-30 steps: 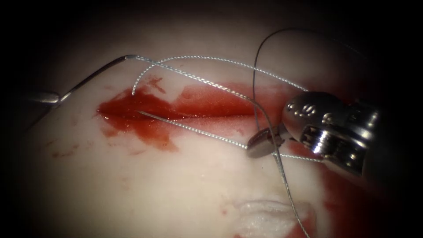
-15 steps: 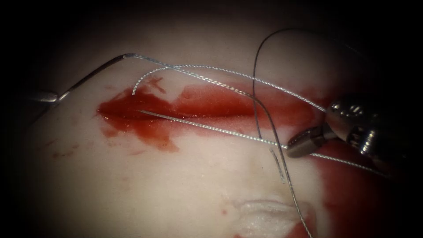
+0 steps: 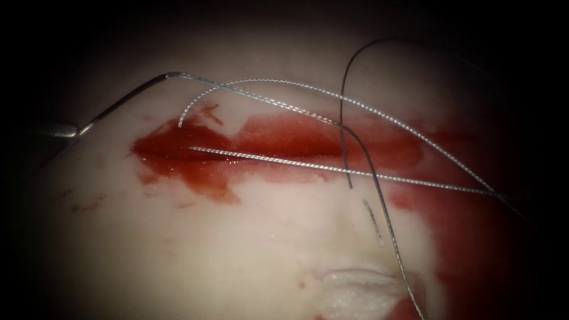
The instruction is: Wound Closure
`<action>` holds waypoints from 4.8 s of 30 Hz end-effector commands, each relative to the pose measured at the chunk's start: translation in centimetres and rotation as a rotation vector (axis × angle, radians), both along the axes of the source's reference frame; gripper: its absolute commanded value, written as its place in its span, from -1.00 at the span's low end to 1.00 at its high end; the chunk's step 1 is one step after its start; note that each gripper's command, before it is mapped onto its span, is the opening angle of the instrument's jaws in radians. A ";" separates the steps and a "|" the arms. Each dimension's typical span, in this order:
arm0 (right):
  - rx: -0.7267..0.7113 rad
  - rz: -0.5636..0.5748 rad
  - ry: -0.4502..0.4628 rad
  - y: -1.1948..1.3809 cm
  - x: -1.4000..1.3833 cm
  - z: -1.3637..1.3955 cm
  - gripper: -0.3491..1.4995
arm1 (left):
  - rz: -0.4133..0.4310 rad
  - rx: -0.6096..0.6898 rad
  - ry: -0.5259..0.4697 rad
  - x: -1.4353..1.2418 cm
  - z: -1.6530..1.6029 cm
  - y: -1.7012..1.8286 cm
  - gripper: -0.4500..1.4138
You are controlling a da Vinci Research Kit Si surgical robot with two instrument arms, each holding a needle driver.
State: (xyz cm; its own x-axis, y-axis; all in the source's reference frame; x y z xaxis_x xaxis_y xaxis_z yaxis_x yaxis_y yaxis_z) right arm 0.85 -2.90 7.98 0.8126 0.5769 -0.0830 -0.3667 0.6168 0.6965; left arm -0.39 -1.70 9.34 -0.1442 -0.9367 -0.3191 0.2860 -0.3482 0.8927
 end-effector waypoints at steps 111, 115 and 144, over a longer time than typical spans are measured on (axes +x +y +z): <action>-0.114 -0.102 0.213 0.16 1.50 0.19 -1.00 | -0.007 -0.007 -0.004 -0.07 -0.04 0.11 -1.00; -0.113 -0.081 0.209 0.17 1.24 0.15 -1.00 | -0.007 -0.007 -0.004 -0.07 -0.04 0.11 -1.00; -0.096 0.133 -0.002 0.15 -0.66 -0.19 -1.00 | -0.007 -0.006 -0.008 -0.05 -0.05 0.12 -1.00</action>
